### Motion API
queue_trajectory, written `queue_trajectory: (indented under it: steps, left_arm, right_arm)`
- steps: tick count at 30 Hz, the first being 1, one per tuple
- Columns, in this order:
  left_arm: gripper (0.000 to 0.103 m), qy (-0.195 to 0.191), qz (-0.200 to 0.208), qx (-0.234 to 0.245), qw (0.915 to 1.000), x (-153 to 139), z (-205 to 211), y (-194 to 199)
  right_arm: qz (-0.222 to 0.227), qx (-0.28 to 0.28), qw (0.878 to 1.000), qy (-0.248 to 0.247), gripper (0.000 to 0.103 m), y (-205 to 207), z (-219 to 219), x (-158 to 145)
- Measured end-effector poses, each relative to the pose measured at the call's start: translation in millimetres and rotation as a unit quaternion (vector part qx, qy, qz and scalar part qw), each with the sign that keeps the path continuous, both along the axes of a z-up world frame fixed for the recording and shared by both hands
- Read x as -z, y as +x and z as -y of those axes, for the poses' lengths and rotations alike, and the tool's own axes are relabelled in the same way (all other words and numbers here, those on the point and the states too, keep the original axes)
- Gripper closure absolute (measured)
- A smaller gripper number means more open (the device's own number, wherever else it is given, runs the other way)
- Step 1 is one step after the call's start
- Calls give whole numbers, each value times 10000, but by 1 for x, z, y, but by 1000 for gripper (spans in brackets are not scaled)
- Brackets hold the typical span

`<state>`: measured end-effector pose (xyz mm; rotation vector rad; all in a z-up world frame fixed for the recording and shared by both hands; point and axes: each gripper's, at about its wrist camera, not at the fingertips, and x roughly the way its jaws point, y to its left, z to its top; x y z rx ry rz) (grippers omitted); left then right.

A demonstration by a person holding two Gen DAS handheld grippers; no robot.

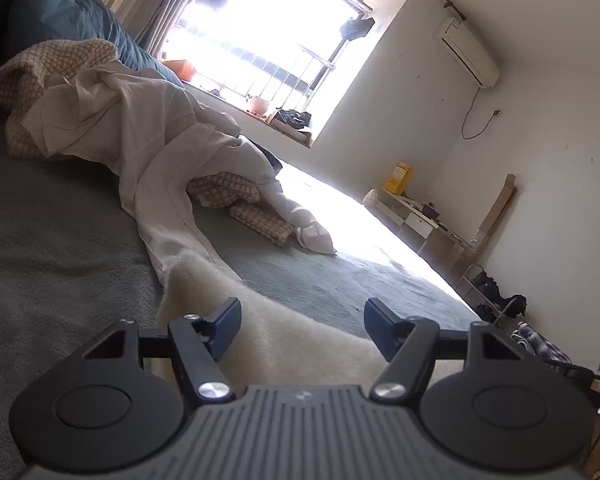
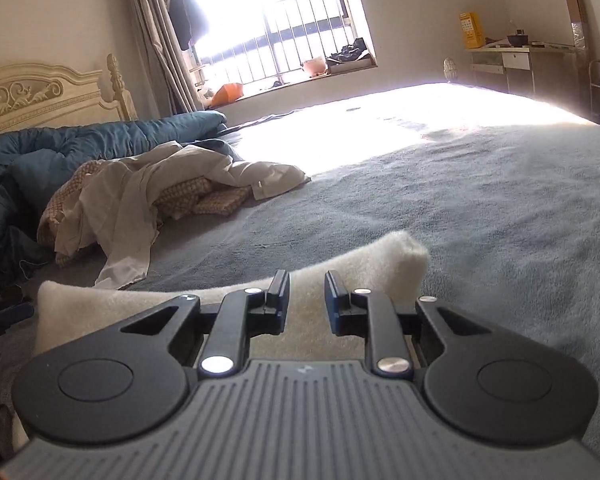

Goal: Fold clothes

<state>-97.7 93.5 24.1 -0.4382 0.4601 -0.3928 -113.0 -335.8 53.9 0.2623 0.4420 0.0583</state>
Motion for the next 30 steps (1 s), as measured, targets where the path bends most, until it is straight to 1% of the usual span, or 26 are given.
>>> queue_trajectory:
  steps: [1, 2, 3, 4, 5, 6, 8, 10, 12, 14, 15, 18, 19, 22, 25, 28, 30]
  left_arm:
    - [34, 20, -106, -79, 9999, 8, 0, 10]
    - [36, -52, -318, -84, 9994, 19, -3, 17]
    - [38, -142, -396, -87, 9991, 29, -5, 19]
    - [38, -202, -443, -84, 9988, 36, -8, 20]
    - [38, -163, -388, -61, 9991, 36, -8, 18]
    - [38, -124, -333, -38, 9994, 36, -9, 17]
    - [38, -92, -258, -22, 9996, 31, -10, 13]
    - [35, -75, -33, 10, 10000, 19, -11, 8]
    - [29, -57, 198, -5, 9998, 7, -11, 8]
    - [27, -63, 257, -79, 9996, 1, -10, 20]
    - [27, -82, 191, -159, 9997, 3, -10, 27]
    - [28, -149, -433, -255, 9986, 24, -11, 55]
    - [29, -123, -478, -258, 9984, 29, -10, 57]
    - [28, 49, -334, -238, 9991, 30, -8, 53]
    - [28, 54, -316, -247, 9992, 32, -8, 52]
    - [28, 115, -277, -306, 9991, 25, -8, 46]
    - [27, 286, -243, -352, 9987, 14, -5, 36]
  right_arm:
    - [-39, 62, 10000, -66, 85, 9, 1, 6]
    - [-114, 137, 9997, -148, 85, 19, 2, 14]
    - [-336, 240, 9988, -263, 85, 29, 4, 28]
    - [-547, 235, 9979, -236, 86, 36, 7, 42]
    - [-560, 211, 9981, -167, 86, 36, 9, 51]
    - [-450, 170, 9987, -166, 86, 32, 10, 53]
    - [-545, 134, 9982, -214, 86, 32, 9, 45]
    - [-643, 140, 9977, -187, 85, 33, 9, 32]
    - [-453, 141, 9988, -117, 85, 33, 9, 16]
    - [-279, 181, 9994, -100, 85, 38, 11, 7]
    - [-301, 207, 9993, -102, 84, 40, 12, 11]
    - [-367, 283, 9989, -109, 84, 47, 16, 22]
    - [-389, 309, 9987, -111, 85, 49, 18, 26]
    - [-455, 385, 9982, -117, 85, 56, 22, 37]
    - [-518, 456, 9975, -118, 85, 62, 25, 48]
    - [-540, 444, 9975, -51, 85, 61, 28, 45]
    - [-554, 451, 9974, -9, 85, 58, 28, 36]
